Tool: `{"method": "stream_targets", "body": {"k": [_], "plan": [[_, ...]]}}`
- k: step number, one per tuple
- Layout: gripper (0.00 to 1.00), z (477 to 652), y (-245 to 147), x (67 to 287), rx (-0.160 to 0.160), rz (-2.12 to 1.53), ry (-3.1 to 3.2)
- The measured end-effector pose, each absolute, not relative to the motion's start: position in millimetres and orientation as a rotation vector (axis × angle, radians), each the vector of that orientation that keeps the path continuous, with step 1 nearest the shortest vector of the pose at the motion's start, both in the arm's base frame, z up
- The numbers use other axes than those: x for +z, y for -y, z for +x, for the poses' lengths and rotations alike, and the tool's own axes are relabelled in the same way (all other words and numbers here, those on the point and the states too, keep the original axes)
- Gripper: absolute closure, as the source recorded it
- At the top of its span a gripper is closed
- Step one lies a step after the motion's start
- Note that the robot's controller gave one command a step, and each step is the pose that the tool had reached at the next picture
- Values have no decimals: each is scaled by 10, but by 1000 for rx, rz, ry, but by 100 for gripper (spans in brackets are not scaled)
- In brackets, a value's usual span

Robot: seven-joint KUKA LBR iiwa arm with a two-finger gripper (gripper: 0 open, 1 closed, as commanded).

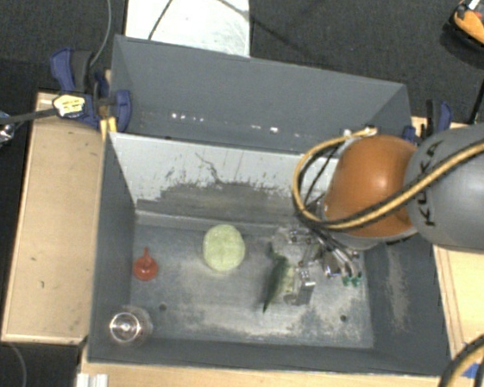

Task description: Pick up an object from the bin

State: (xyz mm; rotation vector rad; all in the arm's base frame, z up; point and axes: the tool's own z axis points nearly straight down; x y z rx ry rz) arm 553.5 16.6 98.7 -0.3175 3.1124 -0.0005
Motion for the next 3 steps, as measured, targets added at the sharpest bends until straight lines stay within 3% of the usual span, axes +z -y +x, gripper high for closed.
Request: {"method": "stream_targets", "body": {"k": [1,2,3], "plan": [[0,5402,-126,707,4,-110,-3133],[0,5431,-99,712,4,208,-3124],[100,5698,61,735,2,-434,-3097]]}}
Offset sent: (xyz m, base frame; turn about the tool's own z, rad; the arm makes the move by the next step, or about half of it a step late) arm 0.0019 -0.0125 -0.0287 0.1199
